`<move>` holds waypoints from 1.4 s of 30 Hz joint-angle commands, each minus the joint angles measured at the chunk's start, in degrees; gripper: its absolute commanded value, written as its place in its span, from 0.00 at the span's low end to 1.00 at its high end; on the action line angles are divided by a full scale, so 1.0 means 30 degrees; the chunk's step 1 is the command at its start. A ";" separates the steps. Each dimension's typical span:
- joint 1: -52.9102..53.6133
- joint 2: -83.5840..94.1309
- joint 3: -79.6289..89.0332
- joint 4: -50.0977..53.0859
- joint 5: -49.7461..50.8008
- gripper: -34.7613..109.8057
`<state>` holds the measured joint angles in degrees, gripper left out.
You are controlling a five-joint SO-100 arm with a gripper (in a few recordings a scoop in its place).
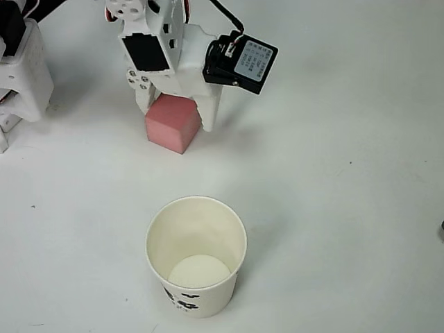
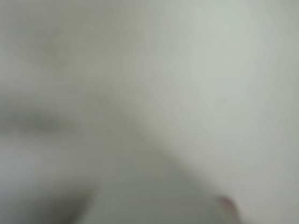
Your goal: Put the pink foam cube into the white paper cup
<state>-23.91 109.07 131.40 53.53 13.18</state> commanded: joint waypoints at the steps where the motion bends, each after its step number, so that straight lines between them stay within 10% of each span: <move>1: -0.0264 0.0176 -0.1289 -0.0410 0.0352 0.46; 17: -0.0234 0.1348 -0.2637 -0.0264 0.0000 0.35; 42: 0.6797 0.0703 -1.5645 1.1982 -0.7031 0.36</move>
<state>-5.19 109.60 94.83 86.84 -5.71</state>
